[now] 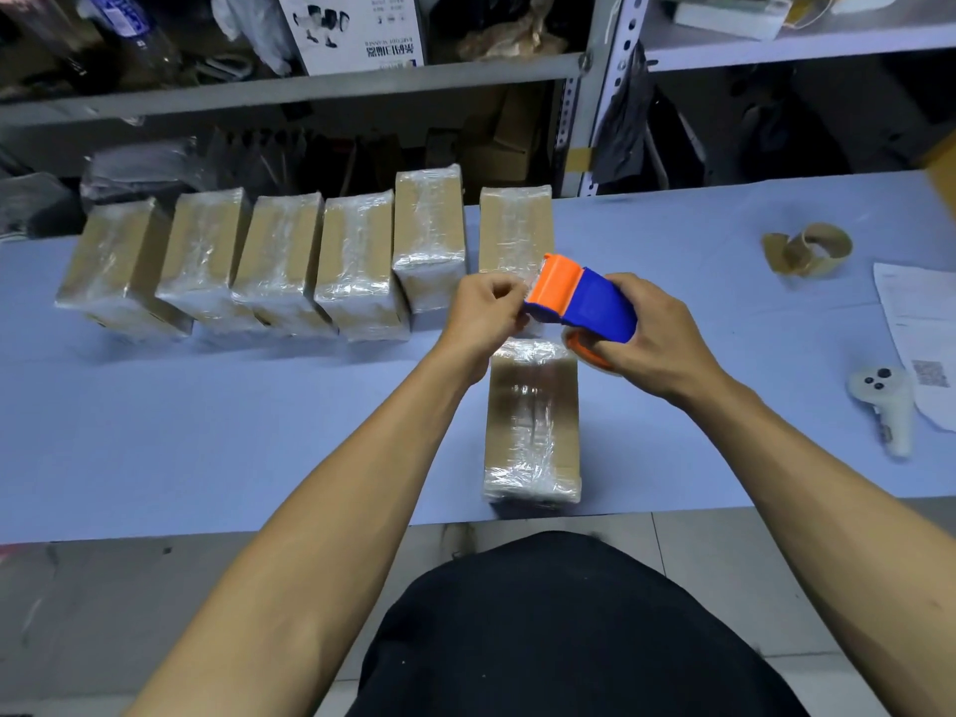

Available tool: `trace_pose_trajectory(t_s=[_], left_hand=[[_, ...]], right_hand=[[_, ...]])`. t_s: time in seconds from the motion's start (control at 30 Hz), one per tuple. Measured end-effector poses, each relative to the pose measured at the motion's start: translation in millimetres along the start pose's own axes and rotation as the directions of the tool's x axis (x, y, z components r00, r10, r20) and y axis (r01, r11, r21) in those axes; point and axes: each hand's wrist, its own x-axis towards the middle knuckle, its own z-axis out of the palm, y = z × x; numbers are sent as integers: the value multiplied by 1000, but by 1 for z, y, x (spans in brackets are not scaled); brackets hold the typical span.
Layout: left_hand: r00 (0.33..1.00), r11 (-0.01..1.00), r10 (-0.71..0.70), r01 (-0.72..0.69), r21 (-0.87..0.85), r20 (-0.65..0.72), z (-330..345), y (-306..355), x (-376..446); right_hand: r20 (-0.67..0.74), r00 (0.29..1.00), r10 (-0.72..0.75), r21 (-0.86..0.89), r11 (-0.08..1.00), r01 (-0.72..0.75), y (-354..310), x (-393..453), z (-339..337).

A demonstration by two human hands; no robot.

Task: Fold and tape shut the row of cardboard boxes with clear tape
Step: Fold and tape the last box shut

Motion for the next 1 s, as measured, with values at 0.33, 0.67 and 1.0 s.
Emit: trace_pose_trajectory(t_s=[0.33,0.67,1.0], left_hand=[[959,984,-164,174,24,-232,-47,-59,16],[919,952,-306,293,-90,-249,-15,-94,19],[906,932,-352,362,0,-233,2,-92,24]], right_hand=[[142,986,91,-245,968,-54,57,-12,-22],[190,957,218,-226,959,-173,72,-20,-2],[192,952,239,-207,958,-199,81,-26,3]])
